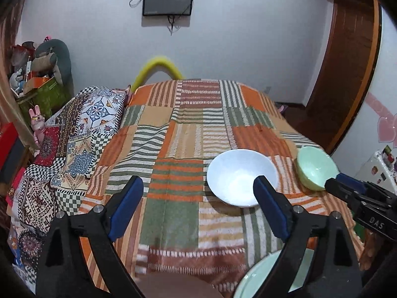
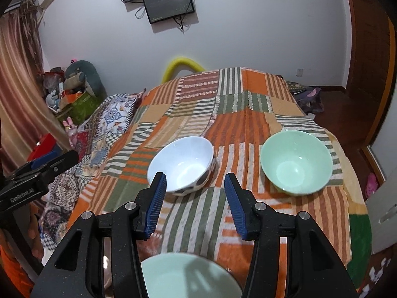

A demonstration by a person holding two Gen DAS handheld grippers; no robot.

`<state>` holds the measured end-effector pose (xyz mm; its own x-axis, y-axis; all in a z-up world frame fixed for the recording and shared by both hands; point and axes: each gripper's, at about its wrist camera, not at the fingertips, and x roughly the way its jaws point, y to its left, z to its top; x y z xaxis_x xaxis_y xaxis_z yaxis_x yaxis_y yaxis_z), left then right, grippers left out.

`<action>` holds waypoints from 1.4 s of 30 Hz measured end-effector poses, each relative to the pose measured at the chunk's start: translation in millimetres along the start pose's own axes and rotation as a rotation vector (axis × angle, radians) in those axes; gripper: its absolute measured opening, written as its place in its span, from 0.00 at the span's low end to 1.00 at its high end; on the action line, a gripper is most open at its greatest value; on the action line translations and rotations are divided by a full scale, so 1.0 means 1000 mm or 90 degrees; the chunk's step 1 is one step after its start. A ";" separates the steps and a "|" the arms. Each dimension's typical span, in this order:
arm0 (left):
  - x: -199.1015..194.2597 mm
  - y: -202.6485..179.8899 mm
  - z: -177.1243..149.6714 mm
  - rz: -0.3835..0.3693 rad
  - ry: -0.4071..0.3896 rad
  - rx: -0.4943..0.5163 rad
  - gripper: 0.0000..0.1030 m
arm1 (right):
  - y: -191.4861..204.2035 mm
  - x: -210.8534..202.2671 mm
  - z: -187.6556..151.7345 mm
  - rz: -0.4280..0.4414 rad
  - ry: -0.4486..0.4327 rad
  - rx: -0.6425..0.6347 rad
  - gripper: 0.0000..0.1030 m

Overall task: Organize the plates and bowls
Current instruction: 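Move both grippers to the white black-dotted bowl and close on its rim, then lift the white dotted bowl with both grippers and carry it toward the pink bowl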

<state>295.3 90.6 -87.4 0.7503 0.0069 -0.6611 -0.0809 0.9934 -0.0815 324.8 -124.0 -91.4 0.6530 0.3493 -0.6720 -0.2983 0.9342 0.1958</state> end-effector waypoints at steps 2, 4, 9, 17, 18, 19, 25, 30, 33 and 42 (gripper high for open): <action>0.014 0.000 0.002 0.002 0.012 0.002 0.88 | -0.002 0.010 0.002 -0.002 0.007 0.000 0.44; 0.033 0.000 0.004 -0.003 0.029 0.002 0.88 | -0.004 0.021 0.003 -0.003 0.017 0.001 0.44; 0.074 0.000 0.009 -0.022 0.063 -0.011 0.88 | -0.008 0.049 0.005 -0.003 0.045 -0.001 0.44; 0.129 -0.006 0.005 -0.025 0.100 0.009 0.88 | -0.018 0.089 0.010 -0.006 0.088 -0.010 0.44; 0.137 -0.007 0.003 -0.029 0.108 0.010 0.88 | -0.019 0.094 0.010 -0.008 0.093 -0.012 0.44; 0.142 -0.007 0.002 -0.030 0.112 0.011 0.88 | -0.021 0.099 0.011 -0.010 0.098 -0.011 0.44; 0.170 -0.006 -0.005 -0.040 0.148 0.018 0.67 | -0.026 0.121 0.012 0.001 0.124 -0.004 0.44; 0.187 -0.005 -0.011 -0.044 0.178 0.016 0.43 | -0.025 0.136 0.012 0.001 0.137 -0.004 0.32; 0.195 -0.007 -0.017 -0.053 0.195 0.020 0.33 | -0.027 0.141 0.012 0.015 0.144 0.009 0.27; 0.194 -0.021 -0.023 -0.078 0.197 0.042 0.20 | -0.018 0.144 0.011 0.002 0.152 -0.010 0.18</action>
<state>427.8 68.1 -231.4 0.5160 -0.1380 -0.8454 0.0473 0.9900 -0.1328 431.9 -89.3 -183.7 0.4693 0.3230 -0.8218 -0.3119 0.9313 0.1879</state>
